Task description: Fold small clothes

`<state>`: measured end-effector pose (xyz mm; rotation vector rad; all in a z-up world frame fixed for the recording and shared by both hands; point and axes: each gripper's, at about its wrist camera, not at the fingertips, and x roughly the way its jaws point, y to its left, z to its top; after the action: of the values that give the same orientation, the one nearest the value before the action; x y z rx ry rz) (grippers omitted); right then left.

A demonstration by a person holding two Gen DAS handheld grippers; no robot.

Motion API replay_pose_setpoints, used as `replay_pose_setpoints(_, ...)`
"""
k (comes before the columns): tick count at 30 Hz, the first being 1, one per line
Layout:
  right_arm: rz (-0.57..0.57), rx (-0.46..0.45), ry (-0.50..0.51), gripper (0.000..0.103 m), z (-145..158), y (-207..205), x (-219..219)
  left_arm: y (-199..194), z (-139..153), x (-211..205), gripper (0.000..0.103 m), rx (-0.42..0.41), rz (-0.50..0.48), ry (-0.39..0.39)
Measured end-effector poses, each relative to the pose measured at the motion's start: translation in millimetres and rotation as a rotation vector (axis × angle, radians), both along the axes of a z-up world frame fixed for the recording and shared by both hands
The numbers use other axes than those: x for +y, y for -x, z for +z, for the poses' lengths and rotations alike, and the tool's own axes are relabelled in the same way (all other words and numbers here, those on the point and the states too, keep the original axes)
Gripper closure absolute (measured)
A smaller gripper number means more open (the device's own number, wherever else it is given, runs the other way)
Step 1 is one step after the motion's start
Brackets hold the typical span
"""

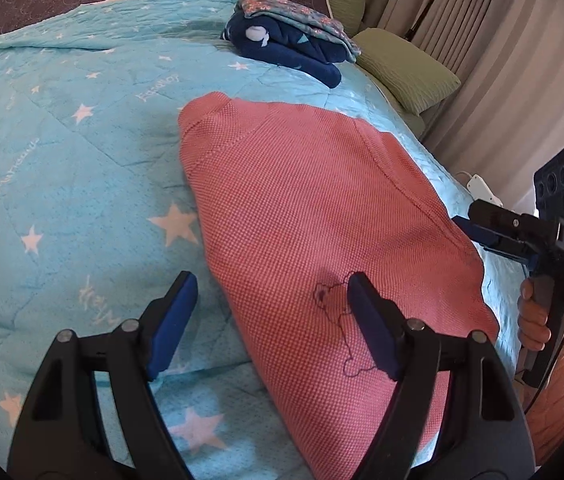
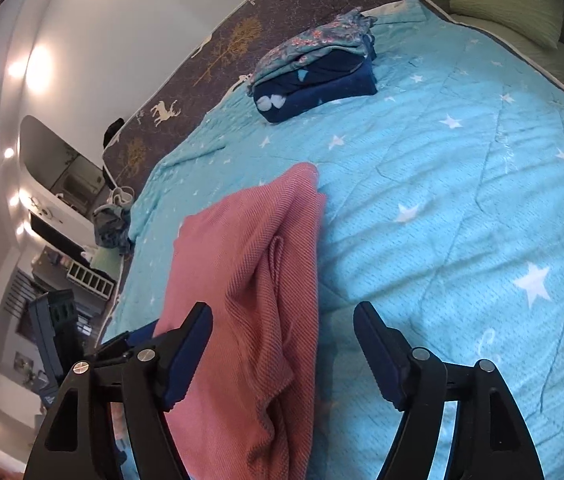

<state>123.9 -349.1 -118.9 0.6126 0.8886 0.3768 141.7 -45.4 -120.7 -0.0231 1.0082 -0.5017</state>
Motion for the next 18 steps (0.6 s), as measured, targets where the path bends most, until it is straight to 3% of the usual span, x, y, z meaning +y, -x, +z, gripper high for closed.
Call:
replay_pose_setpoints(12, 0.129, 0.058, 0.024, 0.02, -17, -61, 22, -50, -10, -5, 0.024, 0.035, -0.028, 0.05)
replay_pose_setpoints(18, 0.231, 0.058, -0.048, 0.017, -25, -100, 23, -82, -18, -3, 0.021, 0.08, -0.054, 0.153)
